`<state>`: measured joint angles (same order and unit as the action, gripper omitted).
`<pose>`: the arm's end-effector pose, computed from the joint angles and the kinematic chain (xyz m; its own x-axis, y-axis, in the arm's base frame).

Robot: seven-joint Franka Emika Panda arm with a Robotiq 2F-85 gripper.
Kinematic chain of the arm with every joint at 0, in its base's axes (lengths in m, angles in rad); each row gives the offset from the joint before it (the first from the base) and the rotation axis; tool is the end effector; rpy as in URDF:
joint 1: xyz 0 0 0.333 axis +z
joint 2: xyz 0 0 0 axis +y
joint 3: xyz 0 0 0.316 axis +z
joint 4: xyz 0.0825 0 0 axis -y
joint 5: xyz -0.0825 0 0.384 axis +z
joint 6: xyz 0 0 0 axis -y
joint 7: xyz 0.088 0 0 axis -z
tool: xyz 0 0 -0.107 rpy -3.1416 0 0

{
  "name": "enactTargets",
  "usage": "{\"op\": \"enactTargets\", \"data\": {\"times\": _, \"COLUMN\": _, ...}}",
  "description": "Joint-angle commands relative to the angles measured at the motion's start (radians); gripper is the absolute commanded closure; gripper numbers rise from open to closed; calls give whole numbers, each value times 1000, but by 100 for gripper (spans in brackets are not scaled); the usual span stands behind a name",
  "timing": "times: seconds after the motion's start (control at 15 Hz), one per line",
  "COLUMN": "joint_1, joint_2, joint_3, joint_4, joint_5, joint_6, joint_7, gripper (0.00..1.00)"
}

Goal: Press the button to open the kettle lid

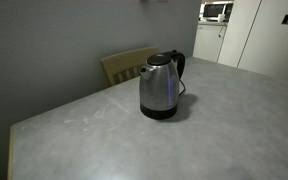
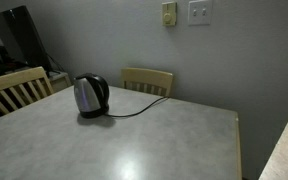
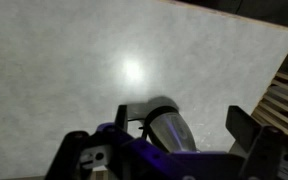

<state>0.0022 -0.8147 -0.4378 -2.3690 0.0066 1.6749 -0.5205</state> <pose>0.2836 -0.1721 0.5752 0.9620 0.1683 0.2149 0.2190 -0.9459 -0.2395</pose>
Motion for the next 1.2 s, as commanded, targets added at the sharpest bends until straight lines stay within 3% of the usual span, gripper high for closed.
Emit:
{"op": "enactTargets", "data": {"times": 0.0, "joint_1": -22, "joint_2": 9, "joint_3": 14, "joint_4": 3, "joint_5": 14, "joint_6": -2, "joint_7": -14, "gripper": 0}}
{"op": "enactTargets", "data": {"times": 1.13, "joint_1": -18, "joint_2": 12, "joint_3": -8, "joint_4": 5, "joint_5": 44, "joint_6": 27, "joint_7": -24, "gripper": 0}}
